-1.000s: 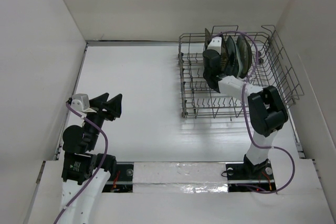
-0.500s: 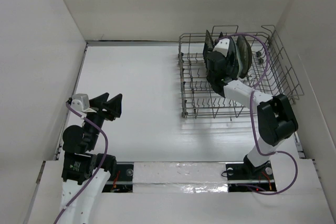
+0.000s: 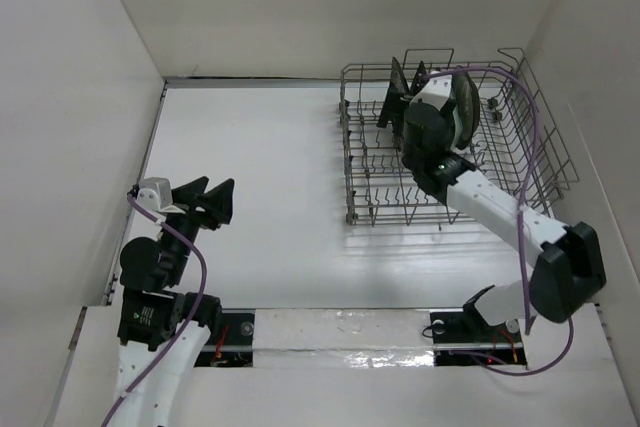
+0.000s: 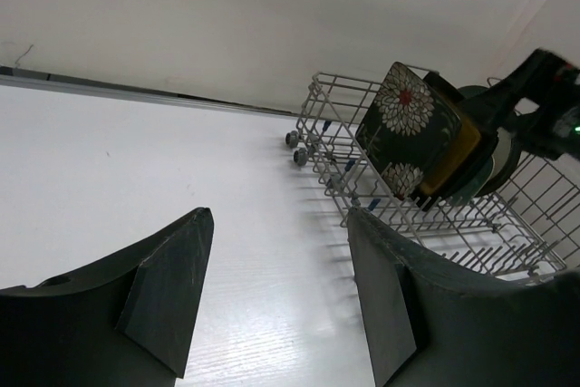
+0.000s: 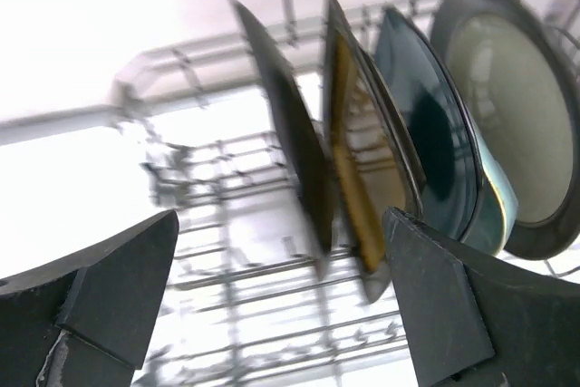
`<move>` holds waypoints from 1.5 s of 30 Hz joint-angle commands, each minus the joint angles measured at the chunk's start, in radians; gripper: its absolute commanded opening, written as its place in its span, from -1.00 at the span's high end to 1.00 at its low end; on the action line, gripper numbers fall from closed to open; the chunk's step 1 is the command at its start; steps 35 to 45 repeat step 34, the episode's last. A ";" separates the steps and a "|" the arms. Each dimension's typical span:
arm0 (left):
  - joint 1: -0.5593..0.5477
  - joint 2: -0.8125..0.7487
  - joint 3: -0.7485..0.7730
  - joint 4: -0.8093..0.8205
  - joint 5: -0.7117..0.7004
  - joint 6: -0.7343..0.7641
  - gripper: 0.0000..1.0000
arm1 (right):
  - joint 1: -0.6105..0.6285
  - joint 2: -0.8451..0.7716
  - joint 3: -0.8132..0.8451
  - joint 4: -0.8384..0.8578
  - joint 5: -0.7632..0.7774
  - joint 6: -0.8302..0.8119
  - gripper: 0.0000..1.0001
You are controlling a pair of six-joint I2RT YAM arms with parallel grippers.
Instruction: Load the plates into the dish rack
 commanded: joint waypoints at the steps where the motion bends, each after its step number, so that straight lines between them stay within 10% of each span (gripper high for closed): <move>1: -0.005 0.017 -0.001 0.049 0.025 0.018 -0.17 | 0.069 -0.133 -0.003 -0.032 0.001 0.038 -0.99; 11: -0.005 -0.015 0.002 0.050 0.019 0.021 -0.24 | 0.206 -0.594 -0.193 0.025 -0.269 0.025 -0.93; 14: -0.005 -0.038 0.002 0.058 0.019 0.024 -0.26 | 0.215 -0.686 -0.201 -0.006 -0.319 0.032 -0.51; 15: -0.005 -0.044 0.000 0.058 0.015 0.024 -0.26 | 0.215 -0.706 -0.204 -0.013 -0.334 0.032 0.13; 19: -0.005 -0.063 -0.003 0.061 0.013 0.027 -0.25 | 0.215 -0.799 -0.219 -0.069 -0.312 0.046 1.00; 30: -0.005 -0.061 -0.010 0.072 0.036 0.033 -0.21 | 0.215 -0.868 -0.241 -0.130 -0.313 0.072 0.46; 45: -0.005 -0.061 -0.010 0.070 0.039 0.037 -0.21 | 0.215 -0.865 -0.227 -0.154 -0.315 0.071 0.38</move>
